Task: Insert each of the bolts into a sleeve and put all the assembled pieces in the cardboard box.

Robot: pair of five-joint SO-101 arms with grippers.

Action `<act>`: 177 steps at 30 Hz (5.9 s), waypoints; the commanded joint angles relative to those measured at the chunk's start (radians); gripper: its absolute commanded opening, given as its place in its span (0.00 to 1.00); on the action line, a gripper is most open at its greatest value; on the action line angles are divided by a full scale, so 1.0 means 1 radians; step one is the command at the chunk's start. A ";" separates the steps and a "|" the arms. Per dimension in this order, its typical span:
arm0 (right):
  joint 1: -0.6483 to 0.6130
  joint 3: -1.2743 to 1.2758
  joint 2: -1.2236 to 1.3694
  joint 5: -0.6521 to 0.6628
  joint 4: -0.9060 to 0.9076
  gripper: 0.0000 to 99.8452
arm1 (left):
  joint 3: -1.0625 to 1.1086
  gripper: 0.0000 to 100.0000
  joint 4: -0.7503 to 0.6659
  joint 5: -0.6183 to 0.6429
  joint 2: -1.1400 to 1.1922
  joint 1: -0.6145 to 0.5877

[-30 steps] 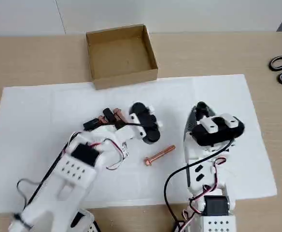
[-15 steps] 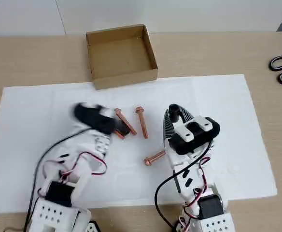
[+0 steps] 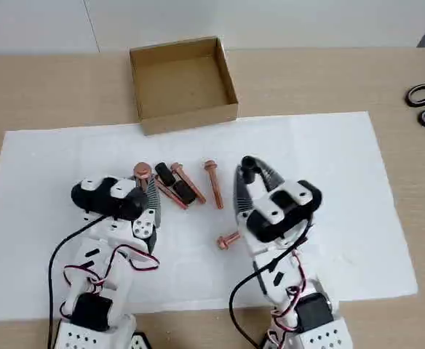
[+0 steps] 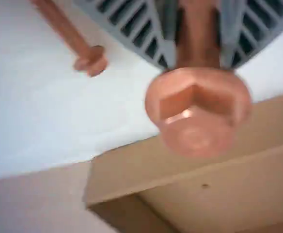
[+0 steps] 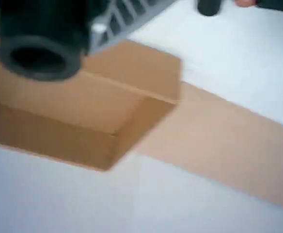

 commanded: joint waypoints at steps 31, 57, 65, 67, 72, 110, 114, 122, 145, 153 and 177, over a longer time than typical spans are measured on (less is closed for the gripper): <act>-0.147 0.008 -0.016 0.012 0.062 0.00 | -0.524 0.01 0.344 0.137 0.054 0.055; -0.180 0.008 -0.018 0.095 -0.036 0.00 | -0.667 0.01 -0.008 0.293 0.448 0.249; -0.182 0.008 -0.016 0.049 -0.122 0.00 | -0.728 0.01 -0.008 0.293 0.454 0.267; -0.182 0.008 -0.016 0.049 -0.120 0.00 | -0.727 0.01 -0.008 0.293 0.454 0.267; -0.182 0.008 -0.016 0.049 -0.120 0.00 | -0.734 0.01 -0.012 0.292 0.454 0.272; -0.185 0.008 -0.018 0.048 -0.039 0.00 | -0.915 0.01 0.126 0.292 0.669 0.299; -0.185 0.008 -0.018 0.048 -0.041 0.00 | -0.911 0.01 0.121 0.292 0.672 0.299; -0.185 0.008 -0.018 0.048 -0.082 0.00 | -0.911 0.01 0.123 0.292 0.674 0.299; -0.185 0.008 -0.018 0.048 -0.087 0.00 | -0.935 0.01 0.180 0.244 0.735 0.342; -0.185 0.008 -0.018 0.048 -0.087 0.00 | -0.935 0.01 0.187 0.244 0.735 0.351; -0.185 0.008 -0.018 0.048 -0.087 0.00 | -0.842 0.01 0.114 0.143 0.735 0.348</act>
